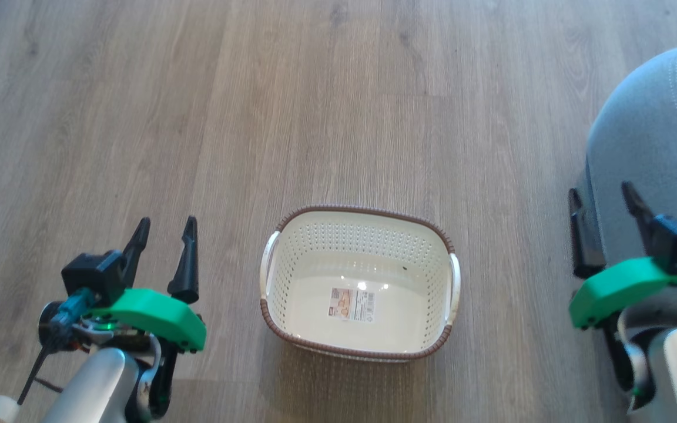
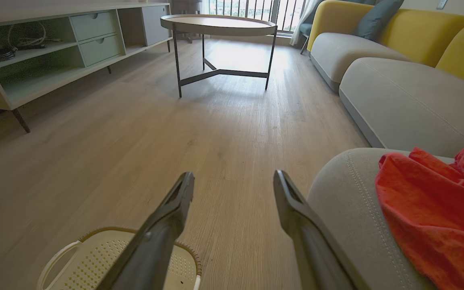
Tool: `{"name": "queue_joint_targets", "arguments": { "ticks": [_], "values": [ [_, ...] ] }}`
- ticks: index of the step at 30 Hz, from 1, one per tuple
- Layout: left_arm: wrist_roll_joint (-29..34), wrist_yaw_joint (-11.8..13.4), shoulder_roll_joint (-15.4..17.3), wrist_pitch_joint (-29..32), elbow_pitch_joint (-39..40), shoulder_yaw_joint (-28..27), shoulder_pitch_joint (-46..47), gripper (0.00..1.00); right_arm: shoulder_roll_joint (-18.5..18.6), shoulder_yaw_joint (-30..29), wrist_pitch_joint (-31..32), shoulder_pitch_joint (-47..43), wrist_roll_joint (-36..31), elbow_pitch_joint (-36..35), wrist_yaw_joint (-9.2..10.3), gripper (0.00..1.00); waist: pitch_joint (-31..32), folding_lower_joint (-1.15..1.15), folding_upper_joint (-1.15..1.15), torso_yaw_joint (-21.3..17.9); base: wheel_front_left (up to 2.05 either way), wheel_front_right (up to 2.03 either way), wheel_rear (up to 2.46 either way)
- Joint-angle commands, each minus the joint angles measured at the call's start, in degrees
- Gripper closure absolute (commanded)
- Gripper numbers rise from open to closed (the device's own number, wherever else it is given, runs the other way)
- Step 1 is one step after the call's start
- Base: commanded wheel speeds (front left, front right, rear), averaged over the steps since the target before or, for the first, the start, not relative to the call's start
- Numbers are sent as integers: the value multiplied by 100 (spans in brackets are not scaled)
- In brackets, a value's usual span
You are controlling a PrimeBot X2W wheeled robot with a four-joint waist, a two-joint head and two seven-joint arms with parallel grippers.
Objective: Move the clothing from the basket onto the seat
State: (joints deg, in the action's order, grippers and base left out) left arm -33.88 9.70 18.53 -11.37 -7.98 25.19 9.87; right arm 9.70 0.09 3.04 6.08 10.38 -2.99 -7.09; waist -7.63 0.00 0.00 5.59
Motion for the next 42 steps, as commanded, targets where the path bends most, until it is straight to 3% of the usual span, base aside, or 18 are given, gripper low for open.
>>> {"name": "queue_joint_targets", "arguments": {
  "ticks": [1, 13, 26, 27, 32, 42],
  "values": [
    [26, 43, 167, -94, 92, -268, 187, 0, 63, 172, -145, -6, -97, -123, -40, 0, 49, 0, 0, 25, 0, 0, 0],
    [134, -209, 33, -350, -493, -506, 41, 0, -193, 283, -1336, -158, -540, 1160, -40, 0, 231, 0, 0, -73, 0, 0, 0],
    [382, -449, -212, -362, -534, -919, -94, 0, -314, 137, -1675, -29, -687, 1760, -40, 0, 249, 0, 0, -165, 0, 0, 0],
    [360, -466, -314, -293, -690, -684, -246, 100, -345, 35, -1610, -244, -637, 1913, 0, 100, 249, 0, 0, -168, 0, 0, 0],
    [319, -471, -434, -269, -1031, -596, -492, 100, -407, 60, -1574, -369, -583, 2287, 0, 100, 254, 0, 0, -173, 0, 0, 0],
    [-135, -561, -509, -128, -1006, -773, -483, 100, -427, 2, -1428, -338, 51, 2249, -3, 100, 291, 0, 0, -202, 0, 0, 0]
  ]
}}
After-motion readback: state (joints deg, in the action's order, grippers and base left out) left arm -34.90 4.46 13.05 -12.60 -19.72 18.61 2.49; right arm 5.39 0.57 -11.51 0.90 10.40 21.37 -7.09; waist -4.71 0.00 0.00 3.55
